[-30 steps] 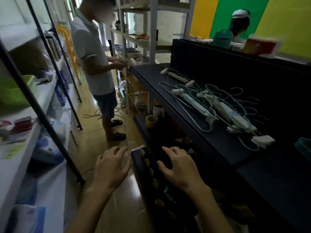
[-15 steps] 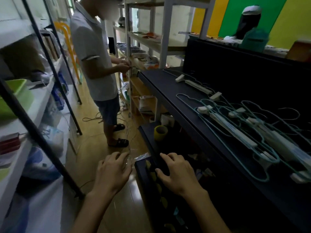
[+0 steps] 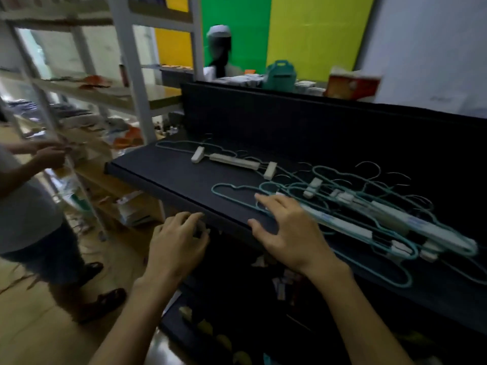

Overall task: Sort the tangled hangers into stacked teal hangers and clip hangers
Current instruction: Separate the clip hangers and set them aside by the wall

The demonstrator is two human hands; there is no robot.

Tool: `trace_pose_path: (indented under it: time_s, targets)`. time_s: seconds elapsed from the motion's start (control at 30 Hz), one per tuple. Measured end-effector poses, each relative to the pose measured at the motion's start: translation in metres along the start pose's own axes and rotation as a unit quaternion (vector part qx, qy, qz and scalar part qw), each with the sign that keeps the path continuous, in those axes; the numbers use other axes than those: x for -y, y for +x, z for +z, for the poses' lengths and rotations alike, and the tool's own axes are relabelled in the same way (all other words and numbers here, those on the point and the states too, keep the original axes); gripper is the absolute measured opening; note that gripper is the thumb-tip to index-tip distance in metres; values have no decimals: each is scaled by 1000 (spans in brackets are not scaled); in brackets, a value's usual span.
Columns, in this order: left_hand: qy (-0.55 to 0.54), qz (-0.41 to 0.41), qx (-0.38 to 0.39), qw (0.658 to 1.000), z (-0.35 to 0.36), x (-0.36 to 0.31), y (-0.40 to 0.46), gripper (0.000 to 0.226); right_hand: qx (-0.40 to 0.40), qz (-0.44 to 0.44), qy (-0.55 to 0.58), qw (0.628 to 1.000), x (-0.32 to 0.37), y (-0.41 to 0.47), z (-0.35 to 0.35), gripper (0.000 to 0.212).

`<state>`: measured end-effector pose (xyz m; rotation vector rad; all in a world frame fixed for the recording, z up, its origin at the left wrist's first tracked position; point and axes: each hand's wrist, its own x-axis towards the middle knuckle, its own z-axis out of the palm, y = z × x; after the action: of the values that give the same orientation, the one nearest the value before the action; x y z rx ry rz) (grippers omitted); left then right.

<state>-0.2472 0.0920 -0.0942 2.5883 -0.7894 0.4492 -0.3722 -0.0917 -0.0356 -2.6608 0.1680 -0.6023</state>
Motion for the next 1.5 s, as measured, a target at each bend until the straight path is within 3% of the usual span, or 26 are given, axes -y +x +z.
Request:
trace_pose_path:
  time_s: [0.33,0.57,0.77,1.0,1.3,1.5]
  targets:
    - [-51,143,23,988,26,-36,130,45,-75,174,-125,974,-69,32,-62,61]
    - [-67,173,58,981,55,-42,197,46,-56,309,-172,934,-115,21,-97,69]
    - [-93,206,83,971,76,-39,230,42,-34,392,-142,908,-124,14,-97,85]
    - [-110,275,107,949,95,-17,254,37,-55,459,-147,874,-113,18,-81,75]
    - [-172,337,112,919,100,-9,271,34,-73,478,-182,856,-96,22,-73,60]
    - [-206,360,82,906,93,-31,268,33,-45,495,-182,849,-98,18,-77,66]
